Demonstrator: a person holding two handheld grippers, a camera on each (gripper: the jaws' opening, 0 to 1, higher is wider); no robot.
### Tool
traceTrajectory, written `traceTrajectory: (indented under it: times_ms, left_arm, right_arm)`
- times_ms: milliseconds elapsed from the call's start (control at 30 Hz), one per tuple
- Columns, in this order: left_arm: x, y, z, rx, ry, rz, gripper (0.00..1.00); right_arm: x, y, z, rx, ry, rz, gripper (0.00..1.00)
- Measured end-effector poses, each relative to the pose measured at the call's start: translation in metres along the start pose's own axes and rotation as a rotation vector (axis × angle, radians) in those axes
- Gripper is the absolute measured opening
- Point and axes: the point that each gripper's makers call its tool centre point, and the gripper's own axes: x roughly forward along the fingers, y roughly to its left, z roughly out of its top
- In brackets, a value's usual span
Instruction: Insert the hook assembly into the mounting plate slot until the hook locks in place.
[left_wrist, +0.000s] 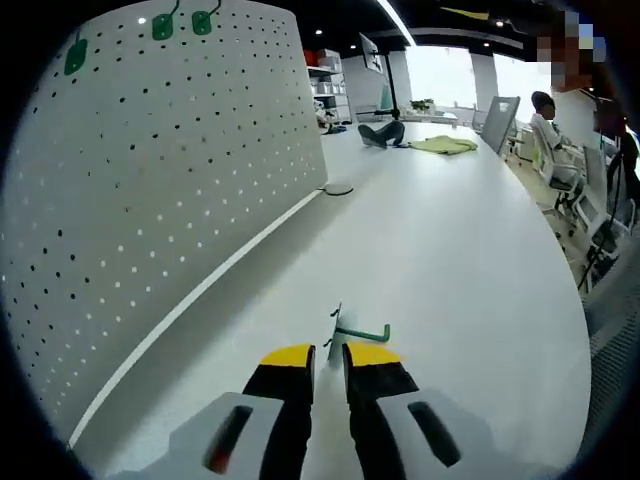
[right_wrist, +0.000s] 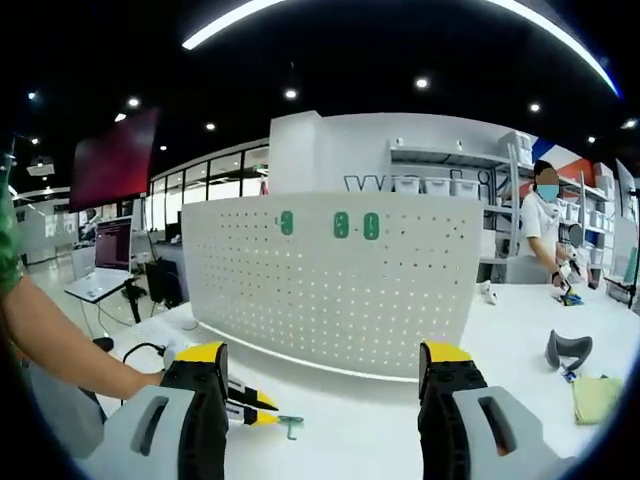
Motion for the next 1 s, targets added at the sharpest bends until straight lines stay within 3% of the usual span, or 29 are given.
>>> traceTrajectory:
  times_ms: [200, 500, 1000]
  left_arm:
    - [0.003, -0.001, -0.002, 0.014, 0.014, 0.005, 0.08]
    - [0.01, -0.002, 0.017, 0.065, -0.001, 0.005, 0.08]
    - [0.03, -0.01, 0.018, 0.097, 0.061, -0.012, 0.03]
  right_arm:
    - [0.004, -0.001, 0.0, 0.003, 0.0, 0.005, 0.79]
    - [0.006, 0.0, -0.003, 0.008, 0.003, 0.011, 0.79]
    - [-0.001, -0.015, -0.009, 0.022, 0.007, -0.023, 0.78]
